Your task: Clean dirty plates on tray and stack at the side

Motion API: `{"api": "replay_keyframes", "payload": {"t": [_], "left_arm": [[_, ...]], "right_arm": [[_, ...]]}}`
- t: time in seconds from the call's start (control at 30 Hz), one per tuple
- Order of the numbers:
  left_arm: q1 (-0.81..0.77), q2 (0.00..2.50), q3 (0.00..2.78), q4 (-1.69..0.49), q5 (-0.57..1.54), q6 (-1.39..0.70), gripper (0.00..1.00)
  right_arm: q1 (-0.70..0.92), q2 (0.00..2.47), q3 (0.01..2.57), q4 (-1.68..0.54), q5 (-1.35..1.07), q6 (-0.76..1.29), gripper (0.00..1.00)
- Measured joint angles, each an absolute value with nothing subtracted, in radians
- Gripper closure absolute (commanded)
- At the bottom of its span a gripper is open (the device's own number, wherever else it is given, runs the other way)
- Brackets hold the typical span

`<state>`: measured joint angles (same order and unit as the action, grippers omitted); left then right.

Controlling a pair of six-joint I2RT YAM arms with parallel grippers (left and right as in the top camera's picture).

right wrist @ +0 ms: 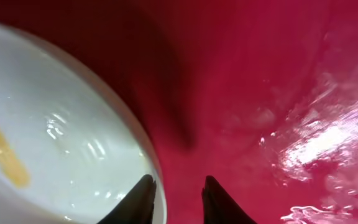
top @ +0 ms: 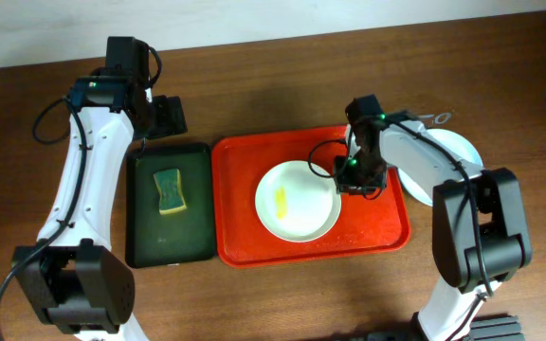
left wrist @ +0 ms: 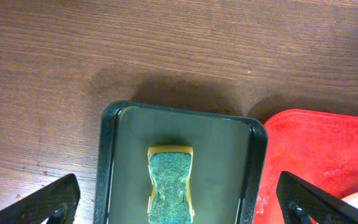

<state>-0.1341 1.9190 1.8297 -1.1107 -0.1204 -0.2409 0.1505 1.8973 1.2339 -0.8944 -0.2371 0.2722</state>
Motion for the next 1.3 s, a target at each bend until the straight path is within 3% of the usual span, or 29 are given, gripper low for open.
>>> {"api": "replay_keyframes", "payload": {"t": [0.1,0.23,1.13,1.3], "left_arm": [[-0.134,1.919,1.83,-1.111,-0.121,-0.241,0.01],[-0.134,1.919,1.83,-1.111,-0.121,-0.241,0.01],[-0.134,1.919,1.83,-1.139,-0.112,-0.241,0.0],[-0.135,1.919,1.803,-1.285,-0.072,-0.225,0.16]], "right_arm": [[0.15,1.897,1.196,-0.856,-0.26,0.286,0.77],[0.151,1.897,1.186,-0.85,-0.276,0.29,0.96],[0.152,1.897,1.186,-0.856,-0.289,0.34,0.96],[0.152,1.897,1.185,-0.859,-0.289,0.341,0.96]]}}
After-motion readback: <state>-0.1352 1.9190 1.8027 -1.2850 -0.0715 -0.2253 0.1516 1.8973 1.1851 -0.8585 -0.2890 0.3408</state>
